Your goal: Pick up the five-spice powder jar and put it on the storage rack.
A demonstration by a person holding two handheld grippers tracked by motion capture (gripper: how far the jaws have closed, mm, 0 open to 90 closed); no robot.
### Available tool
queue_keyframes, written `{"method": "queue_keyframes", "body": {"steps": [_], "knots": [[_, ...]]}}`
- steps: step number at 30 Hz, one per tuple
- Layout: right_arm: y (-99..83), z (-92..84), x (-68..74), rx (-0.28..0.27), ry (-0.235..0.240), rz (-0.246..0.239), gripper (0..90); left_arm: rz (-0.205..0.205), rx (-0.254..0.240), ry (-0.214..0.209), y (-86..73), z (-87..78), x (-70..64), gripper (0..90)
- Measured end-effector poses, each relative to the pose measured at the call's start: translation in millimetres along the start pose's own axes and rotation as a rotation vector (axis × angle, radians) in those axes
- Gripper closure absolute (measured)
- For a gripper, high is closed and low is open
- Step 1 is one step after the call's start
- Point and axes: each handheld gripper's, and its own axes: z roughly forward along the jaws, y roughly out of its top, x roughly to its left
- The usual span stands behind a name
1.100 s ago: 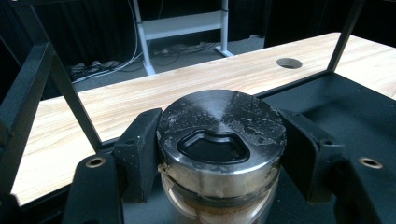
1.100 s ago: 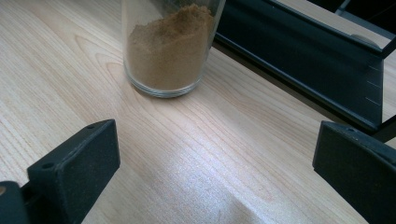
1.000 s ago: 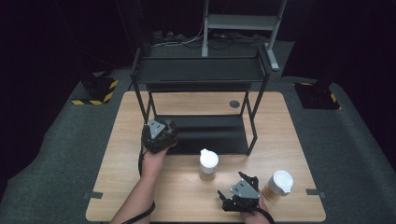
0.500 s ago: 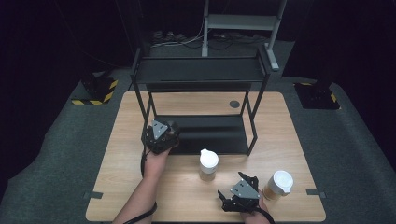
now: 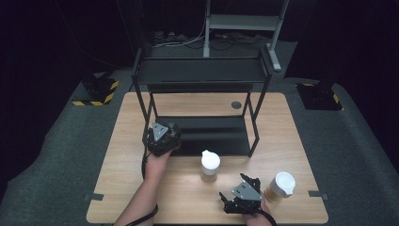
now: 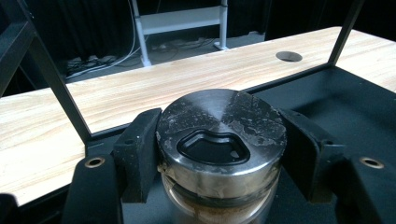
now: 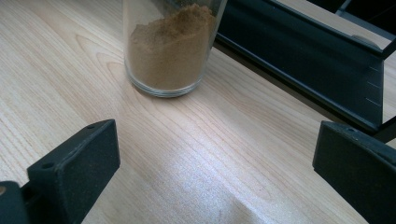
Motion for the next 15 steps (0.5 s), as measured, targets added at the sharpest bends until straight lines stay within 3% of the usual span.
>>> {"method": "queue_keyframes", "body": {"steps": [9,15], "knots": [[0.2,-0.1,-0.4,0.001,0.001,0.003,0.0,0.001,0.017,0.001,3.3,1.4,-0.9,32.5],[0.1,-0.1,-0.8,0.001,0.003,0.005,0.0,-0.003,0.023,0.007,5.2,2.6,-3.0,23.0]]}}
